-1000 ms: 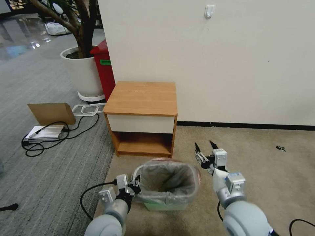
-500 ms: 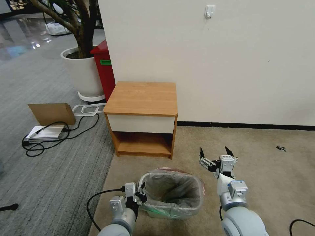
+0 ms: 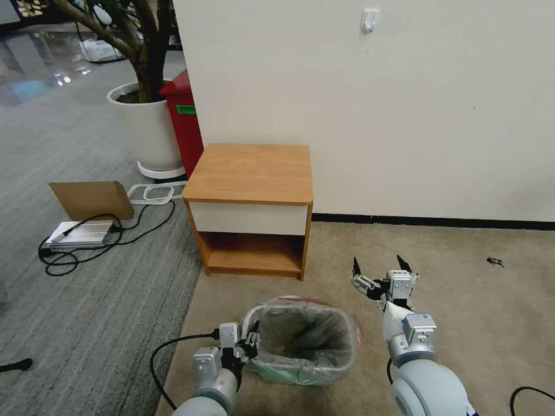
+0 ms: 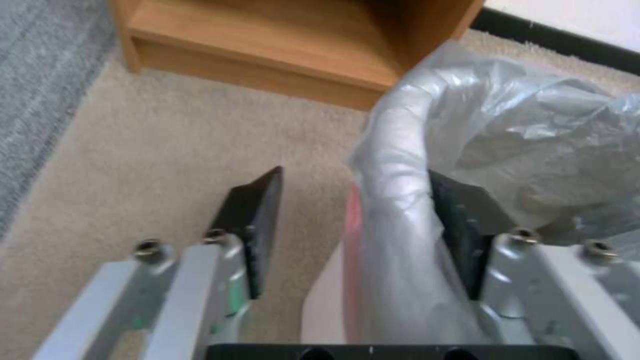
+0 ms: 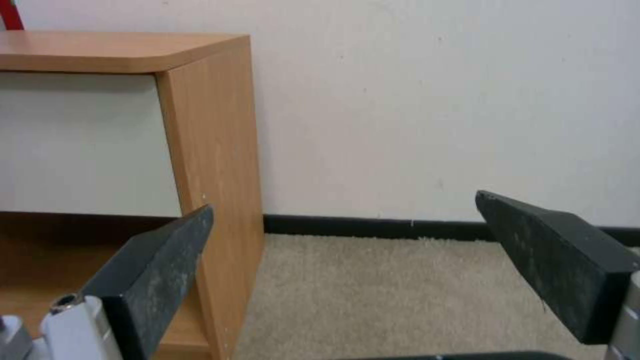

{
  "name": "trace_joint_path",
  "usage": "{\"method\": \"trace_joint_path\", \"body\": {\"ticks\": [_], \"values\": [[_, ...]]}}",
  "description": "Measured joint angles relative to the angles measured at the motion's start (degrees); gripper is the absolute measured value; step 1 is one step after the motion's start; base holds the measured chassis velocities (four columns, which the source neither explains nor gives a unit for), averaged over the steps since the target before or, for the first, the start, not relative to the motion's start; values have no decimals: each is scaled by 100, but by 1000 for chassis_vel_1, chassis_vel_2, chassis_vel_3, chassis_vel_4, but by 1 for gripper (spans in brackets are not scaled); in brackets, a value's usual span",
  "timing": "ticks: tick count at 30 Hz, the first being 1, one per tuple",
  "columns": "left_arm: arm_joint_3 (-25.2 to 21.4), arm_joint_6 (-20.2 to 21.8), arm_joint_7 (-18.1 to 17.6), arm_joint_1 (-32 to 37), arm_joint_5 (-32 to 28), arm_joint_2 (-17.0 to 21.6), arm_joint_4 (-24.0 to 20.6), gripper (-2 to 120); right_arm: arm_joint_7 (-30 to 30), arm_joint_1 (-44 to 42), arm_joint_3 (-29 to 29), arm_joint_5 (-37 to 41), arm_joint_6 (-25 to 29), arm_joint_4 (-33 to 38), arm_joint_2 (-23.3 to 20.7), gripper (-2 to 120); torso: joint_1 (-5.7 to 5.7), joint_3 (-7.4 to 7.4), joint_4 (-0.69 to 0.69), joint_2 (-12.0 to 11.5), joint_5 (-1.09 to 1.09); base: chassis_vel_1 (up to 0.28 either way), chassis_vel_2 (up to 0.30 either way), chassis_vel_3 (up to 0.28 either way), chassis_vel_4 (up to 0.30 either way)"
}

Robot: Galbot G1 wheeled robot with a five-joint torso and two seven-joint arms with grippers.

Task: Pick up the garbage bag from the table and place it over the trash can.

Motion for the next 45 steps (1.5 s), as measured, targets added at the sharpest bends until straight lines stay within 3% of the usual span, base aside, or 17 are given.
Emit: {"method": "trace_joint_path", "body": {"ticks": [2,8,9,12,13,16,22,26,45], "values": [[-33,0,0,17,3,15,-46,59,3,-7,10,31,-13,14,0,100,0,0,0,0,0,0,0,0,0],[-347,-168,224,190,44,72,-527,88,10,-119,136,208,-35,53,28,100,0,0,0,0,2,0,0,0,0],[-347,-168,224,190,44,72,-527,88,10,-119,136,208,-35,53,28,100,0,0,0,0,2,0,0,0,0],[-698,-578,542,422,698,106,-746,98,-63,-256,240,397,61,97,98,100,0,-1,0,0,3,0,0,0,0],[-698,-578,542,422,698,106,-746,98,-63,-256,240,397,61,97,98,100,0,-1,0,0,3,0,0,0,0],[-1107,-1261,764,806,1594,177,-884,100,-548,-533,509,550,325,140,261,100,0,-1,0,0,2,0,0,0,0],[-1631,-1597,874,1088,2057,76,-1103,100,-891,-881,790,646,640,162,444,100,0,-1,0,0,2,0,0,0,0],[-2394,-1989,1249,1471,2543,-114,-1095,100,-1141,-1200,990,655,918,200,600,100,0,-1,0,0,2,0,0,0,0],[-2328,-1904,1269,1683,2793,-299,-1159,100,-1112,-1205,990,599,1148,157,668,100,0,-1,0,0,2,0,0,0,0]]}}
